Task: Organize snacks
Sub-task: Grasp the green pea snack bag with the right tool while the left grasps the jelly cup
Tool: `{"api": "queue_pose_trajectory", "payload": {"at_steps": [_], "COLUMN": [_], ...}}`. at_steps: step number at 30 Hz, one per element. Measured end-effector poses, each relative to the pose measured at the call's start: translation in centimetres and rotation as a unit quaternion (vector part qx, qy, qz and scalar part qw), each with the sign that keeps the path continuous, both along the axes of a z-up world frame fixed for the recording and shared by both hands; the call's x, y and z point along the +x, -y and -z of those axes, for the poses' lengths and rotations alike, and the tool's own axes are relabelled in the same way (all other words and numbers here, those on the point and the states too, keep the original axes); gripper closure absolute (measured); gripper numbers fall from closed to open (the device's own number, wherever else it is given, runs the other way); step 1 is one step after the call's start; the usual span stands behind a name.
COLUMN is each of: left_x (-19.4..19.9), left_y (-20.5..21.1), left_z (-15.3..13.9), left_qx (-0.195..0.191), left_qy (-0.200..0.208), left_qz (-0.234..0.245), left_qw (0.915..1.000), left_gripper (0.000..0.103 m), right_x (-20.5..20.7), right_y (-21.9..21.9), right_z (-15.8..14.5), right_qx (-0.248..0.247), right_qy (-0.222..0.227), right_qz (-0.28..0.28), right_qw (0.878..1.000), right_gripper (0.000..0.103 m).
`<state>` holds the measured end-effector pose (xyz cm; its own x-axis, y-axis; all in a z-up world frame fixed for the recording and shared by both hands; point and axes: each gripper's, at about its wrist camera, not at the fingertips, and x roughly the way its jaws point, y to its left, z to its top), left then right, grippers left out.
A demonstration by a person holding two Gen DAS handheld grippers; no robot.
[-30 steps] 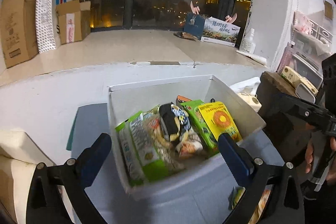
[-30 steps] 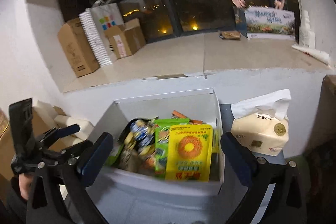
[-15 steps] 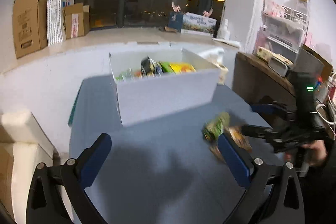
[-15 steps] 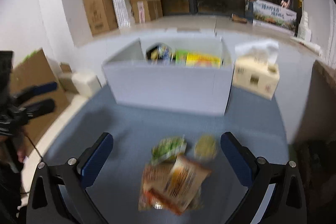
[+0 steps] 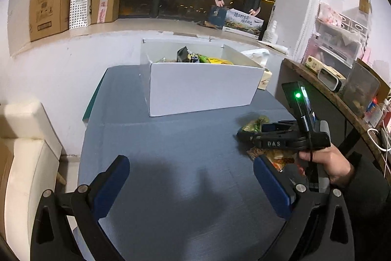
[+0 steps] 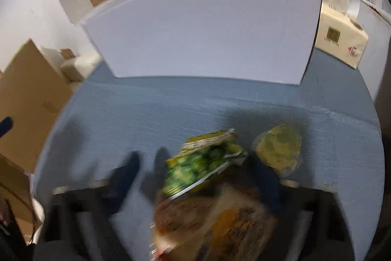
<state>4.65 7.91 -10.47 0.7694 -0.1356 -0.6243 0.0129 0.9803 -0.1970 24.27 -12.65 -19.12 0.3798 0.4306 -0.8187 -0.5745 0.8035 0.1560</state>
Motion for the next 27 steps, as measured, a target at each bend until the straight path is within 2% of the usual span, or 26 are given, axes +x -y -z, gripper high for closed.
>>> {"api": "queue_pose_trajectory", "payload": {"at_steps": [1,4,7,11,14,19,22,27], "left_x": [0.0,0.3,0.8,3.1,6.0,11.2,14.9,19.1], "left_y": [0.0,0.3,1.0,3.0,5.9,11.0,14.2,18.1], "left_z": [0.2,0.5,0.5,0.7,0.7,0.8,1.7,4.0], "left_qx": [-0.001,0.0,-0.006,-0.011,-0.004,0.003,0.011,0.052], "left_qy": [-0.003,-0.007,-0.009,-0.021,-0.029,-0.037,-0.057,-0.078], "left_qz": [-0.001,0.002,0.016,0.047,0.081,0.132,0.157,0.182], "left_qw": [1.0,1.0,0.9998,0.9986,0.9963,0.9906,0.986,0.9787], "left_gripper": [0.0,0.0,0.0,0.0,0.0,0.0,0.0,0.003], "right_x": [0.1,0.3,-0.5,-1.5,-2.6,-5.6,-6.8,-7.5], "right_y": [0.0,0.6,0.8,2.6,5.0,9.9,12.3,16.6], "right_z": [-0.1,-0.5,-1.7,-5.1,-8.2,-11.5,-11.7,-10.4], "right_qx": [-0.005,0.034,0.032,0.076,0.103,0.114,0.116,0.133], "right_qy": [0.008,-0.016,0.014,0.038,0.059,0.094,0.099,0.08], "right_qz": [-0.002,-0.01,-0.015,-0.007,0.012,0.052,0.072,0.118], "right_qw": [1.0,0.999,0.999,0.996,0.993,0.988,0.986,0.981], "right_gripper": [0.049,0.049,0.05,0.05,0.05,0.049,0.049,0.049]}}
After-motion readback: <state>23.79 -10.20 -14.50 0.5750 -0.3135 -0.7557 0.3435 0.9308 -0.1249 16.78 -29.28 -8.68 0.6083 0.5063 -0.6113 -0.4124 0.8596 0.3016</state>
